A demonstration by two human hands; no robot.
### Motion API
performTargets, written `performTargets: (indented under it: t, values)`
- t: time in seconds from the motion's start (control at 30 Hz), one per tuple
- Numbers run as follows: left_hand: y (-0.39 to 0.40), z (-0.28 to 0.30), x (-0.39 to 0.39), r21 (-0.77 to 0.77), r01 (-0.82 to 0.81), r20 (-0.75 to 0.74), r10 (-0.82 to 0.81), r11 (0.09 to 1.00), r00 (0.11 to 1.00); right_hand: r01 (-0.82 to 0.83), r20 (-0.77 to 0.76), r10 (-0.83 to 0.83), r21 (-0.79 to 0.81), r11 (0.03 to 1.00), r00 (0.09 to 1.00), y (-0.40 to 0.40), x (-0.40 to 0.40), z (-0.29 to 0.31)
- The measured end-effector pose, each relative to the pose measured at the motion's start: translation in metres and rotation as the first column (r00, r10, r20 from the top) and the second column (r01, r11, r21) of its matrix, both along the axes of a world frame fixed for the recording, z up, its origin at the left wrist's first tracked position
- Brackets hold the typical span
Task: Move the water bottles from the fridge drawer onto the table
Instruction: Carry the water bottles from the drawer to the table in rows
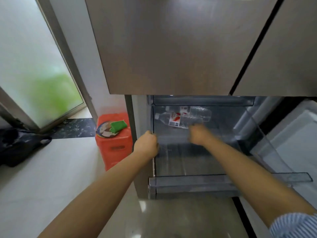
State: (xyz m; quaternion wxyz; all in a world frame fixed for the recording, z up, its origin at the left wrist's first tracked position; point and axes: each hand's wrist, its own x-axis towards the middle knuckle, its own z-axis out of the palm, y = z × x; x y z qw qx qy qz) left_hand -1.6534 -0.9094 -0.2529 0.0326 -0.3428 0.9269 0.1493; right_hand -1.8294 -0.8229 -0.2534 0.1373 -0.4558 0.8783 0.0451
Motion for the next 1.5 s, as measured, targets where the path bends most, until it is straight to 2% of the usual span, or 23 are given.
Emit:
performTargets:
  t: [0.1,0.17,0.3,0.43,0.5,0.57,0.63,0.67,0.73,0.8,0.87,0.93,1.0,1.1,1.2,1.3,1.37,1.43,1.5]
  values:
    - [-0.01,-0.014,-0.01,-0.043,-0.048,-0.028,0.047,0.998,0.998,-0.007,-0.117,0.013,0.055,0.998,0.993,-0.028,-0.028,-0.03]
    - [-0.015,-0.018,-0.016,-0.089,-0.073,-0.04,0.07,0.993,0.997,0.033,-0.141,-0.02,0.092,0.995,0.99,-0.04,-0.046,-0.048]
    - [-0.019,-0.023,-0.026,-0.155,-0.127,-0.079,0.116,0.98,0.99,0.141,-0.156,-0.13,0.059,0.988,0.979,-0.057,-0.066,-0.066]
    - [-0.015,-0.027,-0.026,-0.21,-0.128,-0.074,0.115,0.969,0.991,0.023,-0.33,-0.005,0.049,0.999,0.944,-0.064,-0.063,-0.064]
    - [-0.013,-0.026,-0.027,-0.255,-0.1,-0.044,0.092,0.962,0.995,-0.013,-0.224,0.023,0.046,0.999,0.974,-0.054,-0.058,-0.061]
    - [-0.011,-0.023,-0.029,-0.314,-0.029,-0.014,0.026,0.949,1.0,-0.001,0.038,-0.002,0.065,0.998,0.999,-0.037,-0.051,-0.055]
    - [-0.01,-0.024,-0.033,-0.366,0.076,0.059,-0.058,0.928,0.997,-0.054,0.298,0.004,0.161,0.985,0.954,-0.017,-0.044,-0.053]
    - [-0.009,-0.022,-0.035,-0.365,0.111,0.107,-0.077,0.924,0.991,-0.129,0.377,0.046,0.198,0.972,0.925,-0.007,-0.04,-0.051]
    - [-0.009,-0.019,-0.037,-0.364,0.153,0.146,-0.106,0.919,0.984,-0.275,0.433,0.141,0.266,0.924,0.89,0.004,-0.038,-0.047]
    - [-0.007,-0.016,-0.038,-0.431,0.175,0.124,-0.134,0.885,0.983,-0.283,0.386,0.168,0.263,0.922,0.907,0.001,-0.047,-0.043]
    - [-0.007,-0.017,-0.037,-0.411,0.191,0.14,-0.146,0.891,0.979,-0.229,0.17,0.204,0.143,0.963,0.964,-0.015,-0.064,-0.045]
    - [-0.008,-0.025,-0.036,-0.329,0.204,0.198,-0.145,0.922,0.97,-0.12,0.001,0.12,-0.002,0.993,0.993,-0.035,-0.084,-0.05]
    - [-0.012,-0.031,-0.036,-0.32,0.179,0.193,-0.121,0.93,0.974,0.013,-0.038,-0.016,-0.08,0.997,0.999,-0.052,-0.096,-0.059]
    - [-0.013,-0.035,-0.036,-0.309,0.154,0.154,-0.11,0.939,0.982,0.126,-0.055,-0.132,-0.105,0.987,0.99,-0.068,-0.107,-0.075]
    - [-0.012,-0.039,-0.034,-0.314,0.13,0.122,-0.096,0.941,0.988,0.126,-0.075,-0.141,-0.181,0.975,0.987,-0.077,-0.114,-0.078]
    - [-0.01,-0.04,-0.034,-0.314,0.123,0.174,-0.071,0.941,0.982,-0.047,-0.246,0.015,-0.123,0.991,0.969,-0.075,-0.115,-0.072]
    - [-0.009,-0.038,-0.037,-0.33,0.145,0.232,-0.069,0.933,0.97,-0.063,-0.291,0.039,-0.073,0.995,0.956,-0.067,-0.105,-0.071]
    - [-0.008,-0.034,-0.041,-0.359,0.2,0.294,-0.093,0.912,0.951,-0.035,-0.249,0.031,-0.013,0.999,0.968,-0.056,-0.091,-0.068]
    - [-0.003,-0.031,-0.046,-0.335,0.288,0.354,-0.164,0.897,0.921,-0.027,-0.127,0.031,0.036,0.999,0.991,-0.035,-0.083,-0.062]
